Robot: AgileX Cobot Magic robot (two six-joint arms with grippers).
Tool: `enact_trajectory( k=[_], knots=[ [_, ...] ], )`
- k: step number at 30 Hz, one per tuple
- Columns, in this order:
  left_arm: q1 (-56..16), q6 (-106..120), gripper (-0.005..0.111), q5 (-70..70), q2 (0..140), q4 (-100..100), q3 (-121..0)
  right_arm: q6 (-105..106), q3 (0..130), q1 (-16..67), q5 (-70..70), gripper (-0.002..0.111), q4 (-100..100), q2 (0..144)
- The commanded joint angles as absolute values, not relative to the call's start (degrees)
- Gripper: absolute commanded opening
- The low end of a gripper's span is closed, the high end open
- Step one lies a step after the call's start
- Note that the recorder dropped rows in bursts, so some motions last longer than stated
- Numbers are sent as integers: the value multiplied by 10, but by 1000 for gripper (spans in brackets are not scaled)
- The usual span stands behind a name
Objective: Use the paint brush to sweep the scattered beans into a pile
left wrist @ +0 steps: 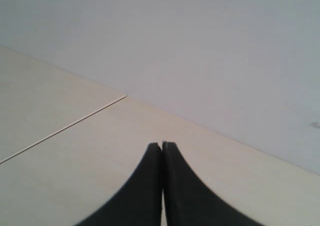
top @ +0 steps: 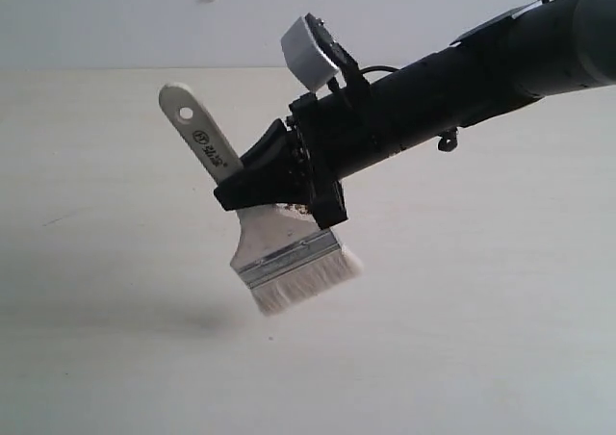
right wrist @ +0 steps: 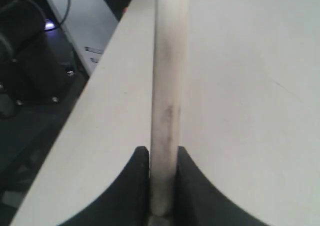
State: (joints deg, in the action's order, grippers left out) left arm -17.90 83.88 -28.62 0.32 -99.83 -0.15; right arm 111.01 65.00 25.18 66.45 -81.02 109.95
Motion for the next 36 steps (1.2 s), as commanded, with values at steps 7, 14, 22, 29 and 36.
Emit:
enact_trajectory(
  k=[7,14,22,29,36],
  knots=[
    [-183,837,0,-289,0,-999,0,1212,674,249,414,0,-999,1093],
    [-183,837,0,-289,0,-999,0,1212,746,249,345,0,-942,1130],
    [-183,837,0,-289,0,-999,0,1212,835,249,362,0,-938,1208],
    [-183,837,0,-289,0,-999,0,1212,881,234,435,0,-893,1261],
    [-183,837,0,-289,0,-999,0,1212,884,172,543,0,-906,1307]
  ],
)
